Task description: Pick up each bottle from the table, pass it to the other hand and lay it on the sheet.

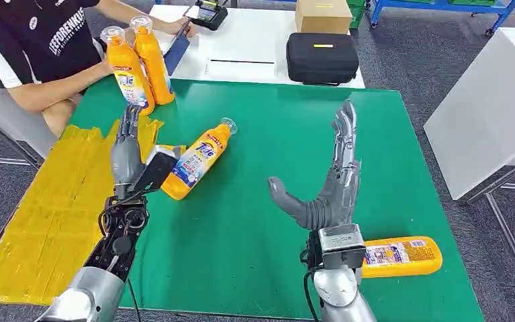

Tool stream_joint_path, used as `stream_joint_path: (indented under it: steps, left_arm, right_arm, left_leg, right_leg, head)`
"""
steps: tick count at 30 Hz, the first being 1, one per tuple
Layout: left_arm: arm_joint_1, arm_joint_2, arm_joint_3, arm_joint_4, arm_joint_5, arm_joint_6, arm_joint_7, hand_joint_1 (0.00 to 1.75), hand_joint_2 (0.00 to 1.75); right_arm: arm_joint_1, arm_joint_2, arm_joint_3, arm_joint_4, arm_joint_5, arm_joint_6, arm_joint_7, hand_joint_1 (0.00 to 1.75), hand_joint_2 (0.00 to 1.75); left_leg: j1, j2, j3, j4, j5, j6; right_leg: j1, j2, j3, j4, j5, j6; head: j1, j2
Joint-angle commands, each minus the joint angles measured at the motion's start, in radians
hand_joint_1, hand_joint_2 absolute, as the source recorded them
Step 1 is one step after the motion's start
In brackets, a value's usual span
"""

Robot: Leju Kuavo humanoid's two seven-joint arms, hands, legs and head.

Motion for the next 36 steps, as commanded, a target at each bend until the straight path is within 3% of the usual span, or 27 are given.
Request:
stream_joint_path:
  steps: [1, 5, 9, 12, 14, 18, 21, 25, 27, 28, 31, 33, 35, 36]
  left_arm:
    - [-0.024, 0.019, -0.016, 0.025, 0.005, -0.006, 0.003, 0.0, 1.75]
    - [-0.019, 0.016, -0.01, 0.008, 0.049, -0.052, -0.013, 0.0, 1.75]
    - [0.011, 0.01, 0.0, -0.078, 0.173, -0.194, -0.038, 0.0, 1.75]
    - [0.029, 0.006, -0.002, -0.138, 0.243, -0.283, -0.04, 0.0, 1.75]
    - [0.034, 0.007, -0.009, -0.165, 0.284, -0.334, -0.046, 0.0, 1.75]
    - [0.041, 0.023, -0.055, -0.181, 0.333, -0.359, -0.059, 0.0, 1.75]
    - [0.054, 0.025, -0.088, -0.198, 0.376, -0.368, -0.061, 0.0, 1.75]
    - [0.055, 0.023, -0.12, -0.195, 0.402, -0.363, -0.05, 0.0, 1.75]
    - [0.055, 0.025, -0.124, -0.191, 0.406, -0.36, -0.05, 0.0, 1.75]
    - [0.055, 0.025, -0.124, -0.191, 0.406, -0.36, -0.05, 0.0, 1.75]
    - [0.05, 0.031, -0.137, -0.182, 0.41, -0.36, -0.051, 0.0, 1.75]
    - [0.042, 0.032, -0.143, -0.17, 0.413, -0.362, -0.052, 0.0, 1.75]
    - [0.031, 0.03, -0.147, -0.161, 0.417, -0.363, -0.048, 0.0, 1.75]
    - [0.024, 0.029, -0.148, -0.155, 0.419, -0.364, -0.043, 0.0, 1.75]
  right_arm:
    - [-0.034, -0.021, 0.006, 0.061, 0.0, -0.003, 0.002, 0.0, 1.75]
    - [-0.039, -0.042, 0.025, 0.067, 0.071, 0.003, 0.036, 0.0, 1.75]
    - [-0.059, -0.136, 0.095, 0.048, 0.504, 0.067, 0.214, 0.0, 1.75]
    - [-0.068, -0.208, 0.076, 0.046, 0.625, 0.19, 0.284, 0.0, 1.75]
    - [-0.083, -0.317, 0.056, 0.066, 0.656, 0.272, 0.279, 0.0, 1.75]
    - [-0.069, -0.534, -0.048, 0.105, 0.511, 0.354, 0.125, 0.0, 1.75]
    - [-0.014, -0.611, -0.174, 0.049, 0.446, 0.411, 0.096, 0.0, 1.75]
    - [0.131, -0.585, -0.328, -0.067, 0.446, 0.406, 0.099, 0.0, 1.75]
    - [0.146, -0.572, -0.328, -0.076, 0.459, 0.4, 0.098, 0.0, 1.75]
    - [0.146, -0.572, -0.328, -0.076, 0.459, 0.4, 0.098, 0.0, 1.75]
    - [0.186, -0.527, -0.355, -0.096, 0.5, 0.364, 0.139, 0.0, 1.75]
    - [0.256, -0.52, -0.392, -0.122, 0.496, 0.382, 0.152, 0.0, 1.75]
    - [0.341, -0.525, -0.454, -0.15, 0.474, 0.436, 0.145, 0.0, 1.75]
    - [0.377, -0.523, -0.488, -0.163, 0.468, 0.461, 0.138, 0.0, 1.75]
  left_leg:
    - [0.001, 0.002, 0.003, 0.0, -0.001, -0.001]
    - [0.001, 0.002, 0.004, 0.0, -0.002, -0.002]
    - [0.001, 0.003, 0.008, 0.0, -0.004, -0.003]
    - [0.001, 0.002, 0.004, 0.0, -0.002, -0.002]
    - [0.001, 0.0, 0.003, 0.0, -0.002, -0.001]
    - [0.001, -0.002, 0.003, 0.0, -0.001, -0.001]
    - [-0.001, -0.005, 0.004, 0.0, -0.002, 0.0]
    - [-0.002, -0.011, 0.008, 0.002, -0.005, -0.002]
    - [-0.002, -0.012, 0.011, 0.002, -0.007, -0.003]
    - [-0.003, -0.011, 0.004, 0.001, -0.003, -0.002]
    - [-0.002, -0.006, 0.003, 0.0, -0.003, -0.001]
    - [-0.002, -0.006, 0.0, 0.0, -0.002, 0.0]
    - [0.0, -0.008, 0.007, 0.0, -0.005, -0.003]
    - [-0.001, -0.009, 0.001, 0.0, -0.002, -0.001]
  right_leg:
    - [0.001, 0.001, 0.003, -0.001, -0.001, -0.001]
    - [0.001, 0.001, 0.004, -0.001, -0.001, -0.002]
    - [0.002, 0.001, 0.007, -0.001, -0.003, -0.003]
    - [0.001, 0.0, 0.004, -0.001, -0.001, -0.001]
    - [0.001, -0.001, 0.004, -0.001, -0.001, -0.001]
    - [0.001, -0.003, 0.005, -0.002, -0.001, -0.001]
    - [-0.001, -0.006, 0.007, -0.002, -0.002, -0.001]
    - [-0.001, -0.013, 0.012, 0.0, -0.007, -0.002]
    - [-0.001, -0.014, 0.015, 0.0, -0.009, -0.004]
    - [-0.002, -0.012, 0.009, -0.001, -0.005, -0.002]
    - [-0.001, -0.007, 0.006, -0.002, -0.002, -0.001]
    - [-0.001, -0.005, 0.002, -0.002, -0.001, 0.0]
    - [0.001, -0.01, 0.009, -0.002, -0.005, -0.002]
    - [0.0, -0.01, 0.003, -0.002, -0.002, 0.0]
  head:
    - [0.0, 0.0]
    - [0.0, 0.0]
    - [0.0, 0.0]
    - [0.0, 0.0]
    - [0.0, 0.0]
    - [0.0, 0.0]
    - [0.0, 0.0]
    - [0.0, 0.0]
    - [0.0, 0.0]
    - [0.0, 0.0]
    - [0.0, 0.0]
    - [-0.001, 0.0]
    - [0.0, 0.0]
    - [-0.001, 0.0]
